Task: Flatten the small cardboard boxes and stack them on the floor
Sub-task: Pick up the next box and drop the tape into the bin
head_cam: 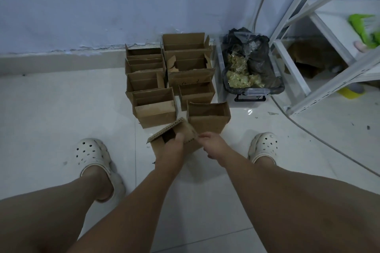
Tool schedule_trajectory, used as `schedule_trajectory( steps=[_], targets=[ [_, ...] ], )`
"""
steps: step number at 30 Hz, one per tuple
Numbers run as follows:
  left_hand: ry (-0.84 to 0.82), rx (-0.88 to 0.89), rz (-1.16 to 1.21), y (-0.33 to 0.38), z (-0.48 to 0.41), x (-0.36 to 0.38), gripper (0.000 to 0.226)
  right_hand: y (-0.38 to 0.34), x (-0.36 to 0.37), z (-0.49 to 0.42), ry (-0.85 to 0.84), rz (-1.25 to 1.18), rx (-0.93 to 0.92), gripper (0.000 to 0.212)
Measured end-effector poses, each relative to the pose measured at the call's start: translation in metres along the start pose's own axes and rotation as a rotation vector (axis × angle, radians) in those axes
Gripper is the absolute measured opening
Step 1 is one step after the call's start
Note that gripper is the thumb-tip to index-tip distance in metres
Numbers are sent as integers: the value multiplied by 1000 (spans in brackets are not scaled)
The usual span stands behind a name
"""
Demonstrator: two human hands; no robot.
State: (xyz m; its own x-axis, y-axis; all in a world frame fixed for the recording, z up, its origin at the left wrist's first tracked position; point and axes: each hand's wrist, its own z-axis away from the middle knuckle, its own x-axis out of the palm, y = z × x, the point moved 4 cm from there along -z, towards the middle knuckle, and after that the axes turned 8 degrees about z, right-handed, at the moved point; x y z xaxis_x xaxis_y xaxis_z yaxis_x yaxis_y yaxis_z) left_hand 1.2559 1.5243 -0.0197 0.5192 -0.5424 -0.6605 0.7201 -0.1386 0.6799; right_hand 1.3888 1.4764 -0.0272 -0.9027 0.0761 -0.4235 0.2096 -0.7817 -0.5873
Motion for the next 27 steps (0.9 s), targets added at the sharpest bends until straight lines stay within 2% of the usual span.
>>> schedule_trajectory(
  steps=[2,5,9,13,16,19,22,24,27],
  targets=[
    [71,-14,103,5,5,-6,4,4,5,11,15,-121,-2,44],
    [86,-67,317,10,13,-14,25,6,1,23,100,-241,-36,50],
    [96,-113,538,14,19,-24,25,2,-10,32,220,-345,-89,50],
    [33,-168,765,15,23,-33,26,7,-29,32,344,-507,37,61],
    [-71,-229,957,12,26,-37,16,16,-35,32,279,-513,110,66],
    [-132,-328,1116,3,28,-36,18,18,-30,35,210,-498,128,71],
    [-77,-409,1218,-8,28,-35,14,17,-24,36,202,-490,41,52],
    [-56,-438,1285,-15,28,-32,22,18,-22,35,183,-478,-8,38],
    [-153,-471,1364,-22,30,-27,30,24,-20,31,151,-476,-18,39]
  ],
)
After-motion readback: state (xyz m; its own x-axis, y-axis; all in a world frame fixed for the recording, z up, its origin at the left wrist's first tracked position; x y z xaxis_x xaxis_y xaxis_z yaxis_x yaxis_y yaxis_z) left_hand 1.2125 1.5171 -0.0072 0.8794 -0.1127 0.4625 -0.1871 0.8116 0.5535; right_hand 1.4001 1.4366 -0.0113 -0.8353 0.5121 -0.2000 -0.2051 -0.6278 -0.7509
